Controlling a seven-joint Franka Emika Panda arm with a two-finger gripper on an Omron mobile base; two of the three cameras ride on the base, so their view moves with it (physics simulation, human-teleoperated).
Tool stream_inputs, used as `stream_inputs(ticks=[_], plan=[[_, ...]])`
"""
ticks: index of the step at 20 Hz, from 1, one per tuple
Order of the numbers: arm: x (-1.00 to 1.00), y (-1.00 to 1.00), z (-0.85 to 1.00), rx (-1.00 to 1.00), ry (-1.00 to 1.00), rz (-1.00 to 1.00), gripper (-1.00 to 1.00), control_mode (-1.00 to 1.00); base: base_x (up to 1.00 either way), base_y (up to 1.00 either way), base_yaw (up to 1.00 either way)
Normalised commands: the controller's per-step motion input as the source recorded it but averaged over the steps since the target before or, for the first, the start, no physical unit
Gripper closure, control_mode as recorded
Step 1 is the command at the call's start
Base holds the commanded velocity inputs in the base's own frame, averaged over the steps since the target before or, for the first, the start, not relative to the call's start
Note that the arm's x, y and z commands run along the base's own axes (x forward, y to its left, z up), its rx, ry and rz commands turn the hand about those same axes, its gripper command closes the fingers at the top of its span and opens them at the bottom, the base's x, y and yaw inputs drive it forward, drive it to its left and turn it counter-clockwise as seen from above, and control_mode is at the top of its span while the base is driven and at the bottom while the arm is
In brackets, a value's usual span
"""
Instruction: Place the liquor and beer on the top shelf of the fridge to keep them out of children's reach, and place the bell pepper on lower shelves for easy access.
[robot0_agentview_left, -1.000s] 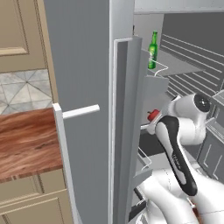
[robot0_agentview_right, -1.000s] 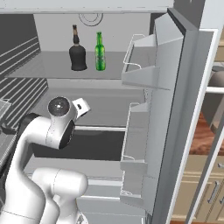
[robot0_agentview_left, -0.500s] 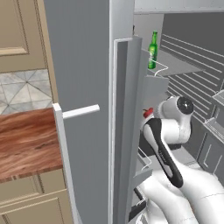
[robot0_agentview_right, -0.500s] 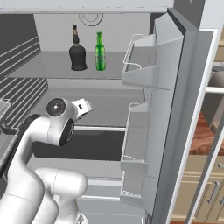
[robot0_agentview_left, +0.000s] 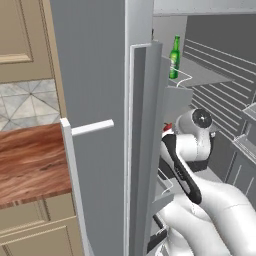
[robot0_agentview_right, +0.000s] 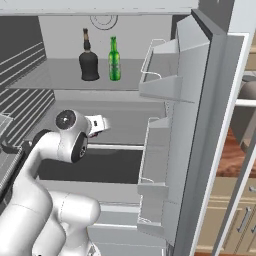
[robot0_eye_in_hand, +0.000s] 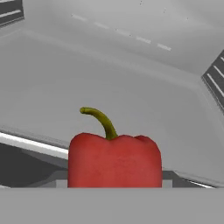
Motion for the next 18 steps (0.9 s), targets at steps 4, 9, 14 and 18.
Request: stream_inputs(ticks=[4, 9, 14, 18], plan=[[0.14, -0.04, -0.19, 0.13, 0.0, -0.1, 1.0, -1.0, 0.0, 0.0, 0.0], [0.19, -0.01, -0.33, 0.12, 0.0, -0.04, 1.0, -1.0, 0.0, 0.0, 0.0], [0.4, 0.0, -0.29, 0.1, 0.0, -0.01, 1.0, -1.0, 0.0, 0.0, 0.0], [0.54, 0.0, -0.17, 0.03, 0.0, -0.02, 1.0, -1.0, 0.0, 0.0, 0.0]])
